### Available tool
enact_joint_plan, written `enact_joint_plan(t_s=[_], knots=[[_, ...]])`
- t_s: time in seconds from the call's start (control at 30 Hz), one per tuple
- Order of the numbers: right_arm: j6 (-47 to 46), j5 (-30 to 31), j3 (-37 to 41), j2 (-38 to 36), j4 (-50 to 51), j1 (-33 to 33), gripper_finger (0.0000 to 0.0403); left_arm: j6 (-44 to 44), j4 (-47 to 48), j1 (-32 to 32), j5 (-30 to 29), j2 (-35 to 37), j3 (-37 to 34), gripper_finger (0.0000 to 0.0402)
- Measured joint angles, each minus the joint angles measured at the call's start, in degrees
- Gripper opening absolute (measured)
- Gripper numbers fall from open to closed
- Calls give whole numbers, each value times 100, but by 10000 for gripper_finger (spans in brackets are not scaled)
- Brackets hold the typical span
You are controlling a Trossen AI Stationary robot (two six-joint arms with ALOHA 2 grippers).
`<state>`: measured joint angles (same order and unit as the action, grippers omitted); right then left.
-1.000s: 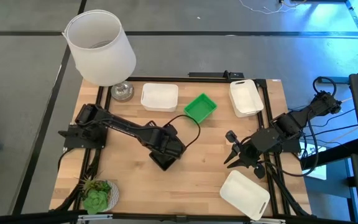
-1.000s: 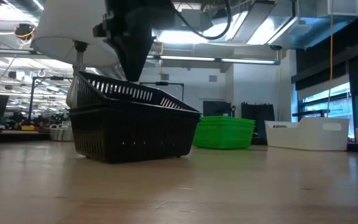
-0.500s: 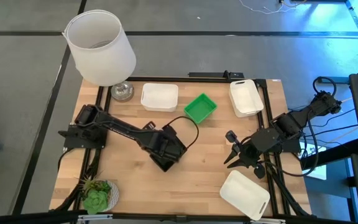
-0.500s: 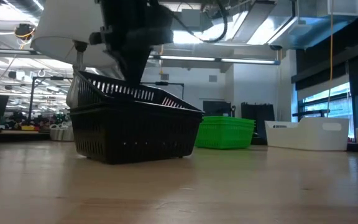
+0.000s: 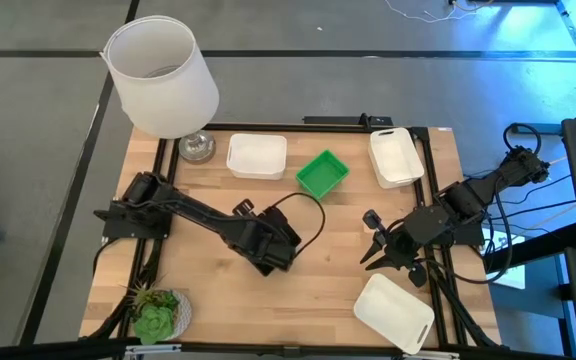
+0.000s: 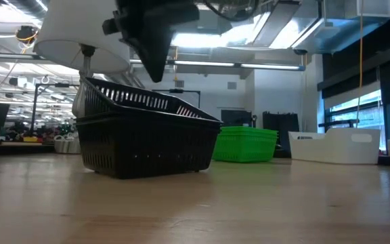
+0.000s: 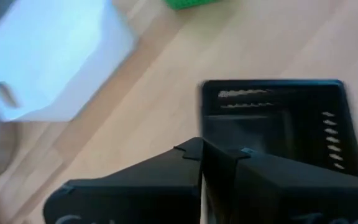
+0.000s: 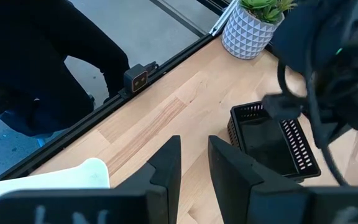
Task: Stack baskets by color
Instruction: Stack the bottom black bin on the stacked black bins
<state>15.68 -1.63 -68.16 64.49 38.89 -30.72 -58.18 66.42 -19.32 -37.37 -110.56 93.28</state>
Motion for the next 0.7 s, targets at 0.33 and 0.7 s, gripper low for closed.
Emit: enact_joint_plan(t_s=[0.33, 0.7], knots=[[0, 2, -2, 2, 24, 0, 81, 5, 16, 73, 298, -376, -132, 0], [-51, 403, 20, 232, -5, 7, 81, 200, 410, -558, 26, 117, 771, 0]])
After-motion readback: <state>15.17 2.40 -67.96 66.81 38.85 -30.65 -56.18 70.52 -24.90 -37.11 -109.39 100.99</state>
